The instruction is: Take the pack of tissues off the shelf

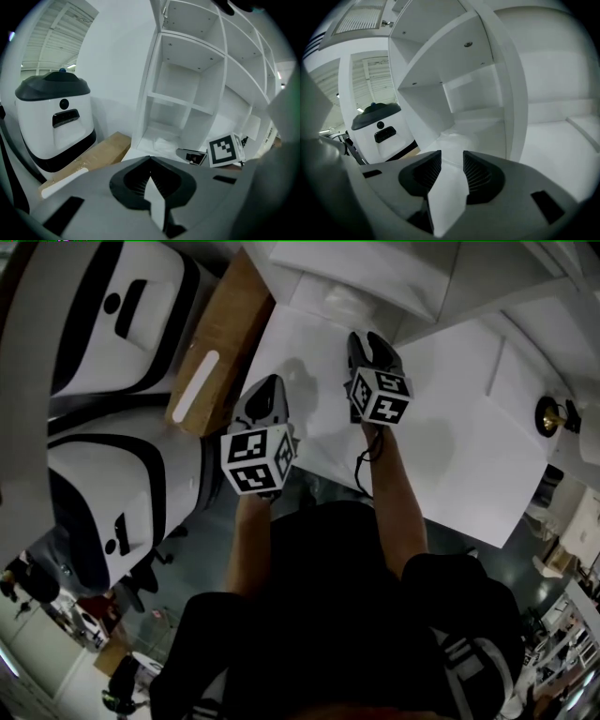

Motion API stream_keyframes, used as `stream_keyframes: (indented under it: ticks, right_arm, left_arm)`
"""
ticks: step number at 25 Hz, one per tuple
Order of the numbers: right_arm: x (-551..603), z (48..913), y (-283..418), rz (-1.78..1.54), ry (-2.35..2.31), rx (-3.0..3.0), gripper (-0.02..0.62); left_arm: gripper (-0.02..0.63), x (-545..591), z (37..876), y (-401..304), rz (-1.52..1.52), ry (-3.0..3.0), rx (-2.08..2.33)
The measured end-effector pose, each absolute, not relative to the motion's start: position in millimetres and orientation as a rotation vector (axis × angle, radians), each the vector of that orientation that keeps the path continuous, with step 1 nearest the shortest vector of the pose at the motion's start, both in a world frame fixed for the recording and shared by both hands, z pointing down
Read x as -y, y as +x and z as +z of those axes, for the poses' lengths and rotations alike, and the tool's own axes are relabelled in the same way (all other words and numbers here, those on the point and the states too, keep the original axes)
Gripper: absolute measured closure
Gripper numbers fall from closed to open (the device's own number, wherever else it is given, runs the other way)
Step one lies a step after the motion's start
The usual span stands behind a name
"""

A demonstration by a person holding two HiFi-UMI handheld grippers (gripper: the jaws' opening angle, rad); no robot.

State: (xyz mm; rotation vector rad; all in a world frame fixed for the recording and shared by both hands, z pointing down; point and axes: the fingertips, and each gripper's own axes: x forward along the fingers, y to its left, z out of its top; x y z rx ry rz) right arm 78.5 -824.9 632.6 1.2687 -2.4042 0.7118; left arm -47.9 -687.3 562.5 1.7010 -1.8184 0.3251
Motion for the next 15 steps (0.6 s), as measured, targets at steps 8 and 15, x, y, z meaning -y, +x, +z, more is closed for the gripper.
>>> stream_keyframes:
  ticks: [8, 15]
  right_arm:
    - [850, 645, 83, 0.752, 1.317, 2.331, 0.42]
    - [870, 665, 78, 0.771, 1.308, 2.263, 0.419]
  left_arm:
    - [0.597, 693, 572, -52, 0.301, 1.647, 1.851]
    - [0.597, 697, 571, -51, 0.305, 1.673, 1.841]
